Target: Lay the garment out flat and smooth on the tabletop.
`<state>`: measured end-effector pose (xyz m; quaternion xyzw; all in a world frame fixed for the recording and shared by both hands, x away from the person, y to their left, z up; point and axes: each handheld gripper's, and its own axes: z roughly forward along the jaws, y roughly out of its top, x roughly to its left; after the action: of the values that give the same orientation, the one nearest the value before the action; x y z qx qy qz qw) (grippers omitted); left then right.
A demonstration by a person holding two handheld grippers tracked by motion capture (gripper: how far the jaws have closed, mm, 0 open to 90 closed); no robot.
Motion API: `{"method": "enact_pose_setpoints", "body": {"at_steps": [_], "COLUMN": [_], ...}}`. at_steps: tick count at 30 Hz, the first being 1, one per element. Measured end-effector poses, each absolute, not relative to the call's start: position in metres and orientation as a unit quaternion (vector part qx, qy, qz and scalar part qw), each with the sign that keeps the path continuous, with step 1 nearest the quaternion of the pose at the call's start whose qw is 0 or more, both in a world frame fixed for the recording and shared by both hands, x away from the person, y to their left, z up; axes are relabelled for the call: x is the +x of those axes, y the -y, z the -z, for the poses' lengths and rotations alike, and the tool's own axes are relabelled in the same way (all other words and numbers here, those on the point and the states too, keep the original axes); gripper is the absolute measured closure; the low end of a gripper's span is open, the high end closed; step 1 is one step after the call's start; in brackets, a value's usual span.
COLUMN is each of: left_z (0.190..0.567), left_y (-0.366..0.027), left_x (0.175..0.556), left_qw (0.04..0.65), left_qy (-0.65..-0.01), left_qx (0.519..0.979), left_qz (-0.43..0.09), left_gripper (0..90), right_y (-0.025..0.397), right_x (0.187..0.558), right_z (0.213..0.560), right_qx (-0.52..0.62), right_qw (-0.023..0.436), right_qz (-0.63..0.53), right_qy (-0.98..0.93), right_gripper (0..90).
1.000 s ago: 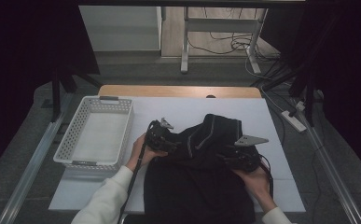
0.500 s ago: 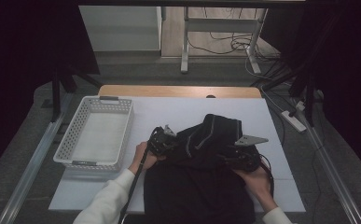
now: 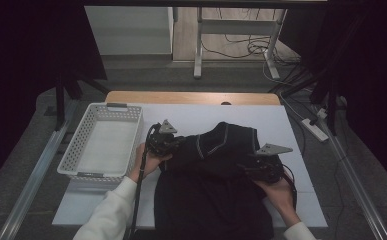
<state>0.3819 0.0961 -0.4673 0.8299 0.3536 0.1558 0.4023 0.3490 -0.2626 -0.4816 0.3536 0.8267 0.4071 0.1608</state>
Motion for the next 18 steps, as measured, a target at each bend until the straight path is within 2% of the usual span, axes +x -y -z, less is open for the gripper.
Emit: {"method": "enact_pose_setpoints", "body": {"at_steps": [9, 13, 18], "left_z": [0.468, 0.468, 0.468], "left_y": [-0.097, -0.098, -0.1], "left_x": [0.388, 0.388, 0.388], "left_qw": [0.403, 0.406, 0.409], "left_qy": [-0.361, -0.362, -0.367], "left_qx": [0.827, 0.825, 0.821], "left_qz": [-0.155, -0.153, -0.155], "left_gripper": [84.8, 84.8, 85.0], "right_y": [0.283, 0.286, 0.286], "right_x": [0.391, 0.418, 0.443], "right_z": [0.48, 0.487, 0.497], "right_qx": [0.408, 0.441, 0.457], "right_qw": [0.193, 0.177, 0.192], "right_qz": [-0.365, -0.348, -0.326], "right_qy": [-0.814, -0.808, -0.805], "right_gripper": [37.3, 36.6, 37.4]}}
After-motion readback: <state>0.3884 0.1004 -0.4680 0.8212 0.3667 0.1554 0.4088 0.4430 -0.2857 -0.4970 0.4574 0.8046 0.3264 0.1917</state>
